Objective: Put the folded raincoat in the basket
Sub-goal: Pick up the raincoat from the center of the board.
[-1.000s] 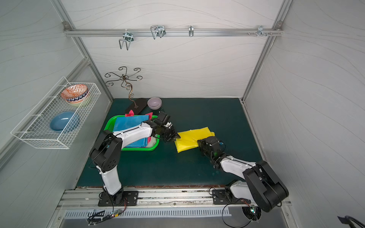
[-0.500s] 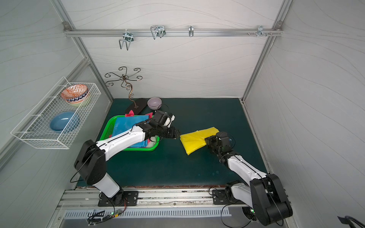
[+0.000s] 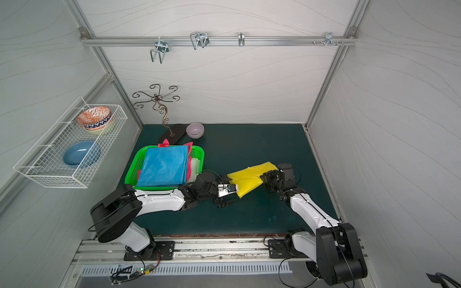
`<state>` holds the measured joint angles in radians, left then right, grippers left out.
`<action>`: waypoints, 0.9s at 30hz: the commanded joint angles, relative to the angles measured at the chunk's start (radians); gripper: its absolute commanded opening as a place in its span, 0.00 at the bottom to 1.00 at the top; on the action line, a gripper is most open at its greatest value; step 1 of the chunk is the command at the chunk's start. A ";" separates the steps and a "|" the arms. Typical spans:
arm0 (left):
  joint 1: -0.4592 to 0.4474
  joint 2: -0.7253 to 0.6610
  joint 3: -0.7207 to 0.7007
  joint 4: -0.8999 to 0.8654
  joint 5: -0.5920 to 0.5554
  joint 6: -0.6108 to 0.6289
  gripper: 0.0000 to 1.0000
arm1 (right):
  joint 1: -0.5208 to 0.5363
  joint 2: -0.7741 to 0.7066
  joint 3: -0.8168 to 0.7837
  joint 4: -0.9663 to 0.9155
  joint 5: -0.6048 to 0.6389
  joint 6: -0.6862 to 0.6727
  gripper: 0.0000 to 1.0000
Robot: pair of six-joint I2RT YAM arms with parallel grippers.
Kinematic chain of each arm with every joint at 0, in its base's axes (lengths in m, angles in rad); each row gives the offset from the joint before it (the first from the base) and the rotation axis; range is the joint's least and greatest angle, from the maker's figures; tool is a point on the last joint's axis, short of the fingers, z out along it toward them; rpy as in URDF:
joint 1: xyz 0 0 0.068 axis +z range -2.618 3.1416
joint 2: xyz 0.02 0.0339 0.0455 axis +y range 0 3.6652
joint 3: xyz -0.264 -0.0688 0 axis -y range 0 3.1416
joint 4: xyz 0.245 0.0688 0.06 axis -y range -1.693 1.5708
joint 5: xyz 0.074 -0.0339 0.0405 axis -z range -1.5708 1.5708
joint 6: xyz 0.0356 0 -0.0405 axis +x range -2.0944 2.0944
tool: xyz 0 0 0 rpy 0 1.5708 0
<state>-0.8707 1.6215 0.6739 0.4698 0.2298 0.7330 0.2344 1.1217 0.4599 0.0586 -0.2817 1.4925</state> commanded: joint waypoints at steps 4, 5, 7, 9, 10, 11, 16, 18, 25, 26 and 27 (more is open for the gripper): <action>-0.019 0.155 0.015 0.305 -0.104 0.250 1.00 | -0.011 0.015 0.032 -0.032 -0.060 0.017 0.00; -0.019 0.178 0.011 0.355 -0.119 0.250 1.00 | -0.012 0.016 0.033 -0.034 -0.062 0.018 0.00; -0.019 0.207 0.012 0.442 -0.150 0.235 1.00 | -0.016 0.013 0.033 -0.035 -0.067 0.020 0.00; -0.020 0.218 0.024 0.431 -0.150 0.248 1.00 | -0.019 0.011 0.031 -0.037 -0.075 0.023 0.00; -0.019 0.227 0.027 0.433 -0.150 0.253 1.00 | -0.019 0.011 0.030 -0.037 -0.080 0.028 0.00; -0.019 0.242 0.031 0.439 -0.156 0.257 0.99 | -0.020 0.011 0.028 -0.036 -0.086 0.031 0.00; -0.011 0.329 0.062 0.493 -0.203 0.263 0.74 | -0.023 0.004 0.026 -0.045 -0.100 0.035 0.00; -0.012 0.335 0.057 0.526 -0.200 0.250 0.57 | -0.025 -0.001 0.026 -0.050 -0.099 0.033 0.00; -0.023 0.223 0.010 0.513 -0.214 0.284 0.25 | -0.041 0.005 0.042 -0.075 -0.119 0.010 0.00; -0.023 0.191 0.005 0.492 -0.216 0.280 0.20 | -0.042 0.008 0.051 -0.077 -0.128 0.006 0.00; -0.024 0.150 0.005 0.445 -0.210 0.279 0.12 | -0.042 0.012 0.062 -0.077 -0.136 0.007 0.00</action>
<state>-0.8864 1.8717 0.6788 0.9051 0.0261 0.9993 0.2005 1.1339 0.4789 0.0051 -0.3874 1.5181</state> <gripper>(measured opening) 0.165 0.051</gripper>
